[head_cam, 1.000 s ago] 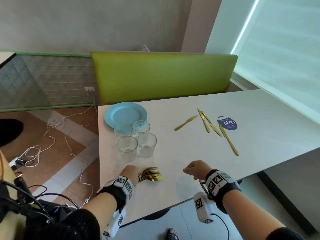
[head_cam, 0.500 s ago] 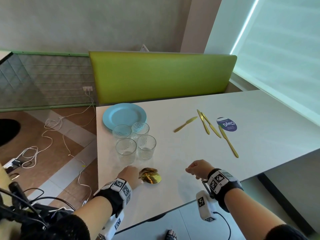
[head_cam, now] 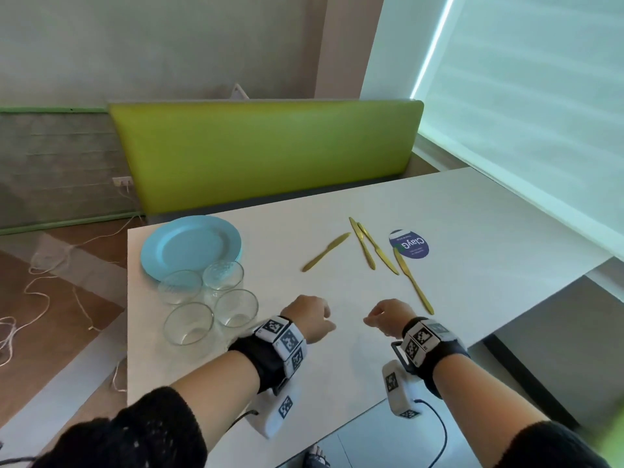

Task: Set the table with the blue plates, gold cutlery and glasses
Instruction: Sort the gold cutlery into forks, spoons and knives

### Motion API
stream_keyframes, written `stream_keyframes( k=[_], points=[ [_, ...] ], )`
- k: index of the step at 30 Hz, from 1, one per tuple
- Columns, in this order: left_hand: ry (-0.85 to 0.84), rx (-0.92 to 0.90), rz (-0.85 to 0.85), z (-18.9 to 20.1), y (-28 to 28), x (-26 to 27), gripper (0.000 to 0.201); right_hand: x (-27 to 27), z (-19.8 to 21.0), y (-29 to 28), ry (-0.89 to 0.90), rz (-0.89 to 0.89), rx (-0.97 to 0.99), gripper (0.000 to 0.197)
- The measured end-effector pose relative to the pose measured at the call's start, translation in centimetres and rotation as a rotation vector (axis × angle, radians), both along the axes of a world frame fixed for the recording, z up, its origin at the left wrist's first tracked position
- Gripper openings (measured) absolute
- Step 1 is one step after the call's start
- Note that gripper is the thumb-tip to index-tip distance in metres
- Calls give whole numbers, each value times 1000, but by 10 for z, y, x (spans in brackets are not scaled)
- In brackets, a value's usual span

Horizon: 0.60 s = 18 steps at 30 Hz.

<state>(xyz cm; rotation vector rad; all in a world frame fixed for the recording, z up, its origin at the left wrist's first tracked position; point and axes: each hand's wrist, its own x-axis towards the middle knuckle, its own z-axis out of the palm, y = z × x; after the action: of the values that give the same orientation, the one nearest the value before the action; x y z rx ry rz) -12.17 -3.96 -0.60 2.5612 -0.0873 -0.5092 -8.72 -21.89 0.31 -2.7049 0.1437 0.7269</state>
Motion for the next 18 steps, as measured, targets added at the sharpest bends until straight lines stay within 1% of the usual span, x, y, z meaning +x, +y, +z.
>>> stream_keyframes(
  k=[3,6,7,8,11,14,18],
  points=[
    [15,-59,26,7,-20,39,38,35,-5,-29,-13,-60,-63,17],
    [27,-94,55,12,-38,79,37,74,-14,-60,-38,-122,-146,34],
    [25,-98,70,13,-43,92,36,86,-17,-70,-50,-128,-183,36],
    [27,-102,86,14,-48,105,36,98,-21,-80,-58,-133,-220,34],
    [47,-126,131,12,-62,138,35,130,-37,-107,-44,-134,-300,15],
    [66,-138,175,4,-71,163,31,151,-53,-122,-35,-142,-306,12],
    [96,-167,231,-7,-79,180,29,164,-65,-127,14,-109,-294,24]
  ],
)
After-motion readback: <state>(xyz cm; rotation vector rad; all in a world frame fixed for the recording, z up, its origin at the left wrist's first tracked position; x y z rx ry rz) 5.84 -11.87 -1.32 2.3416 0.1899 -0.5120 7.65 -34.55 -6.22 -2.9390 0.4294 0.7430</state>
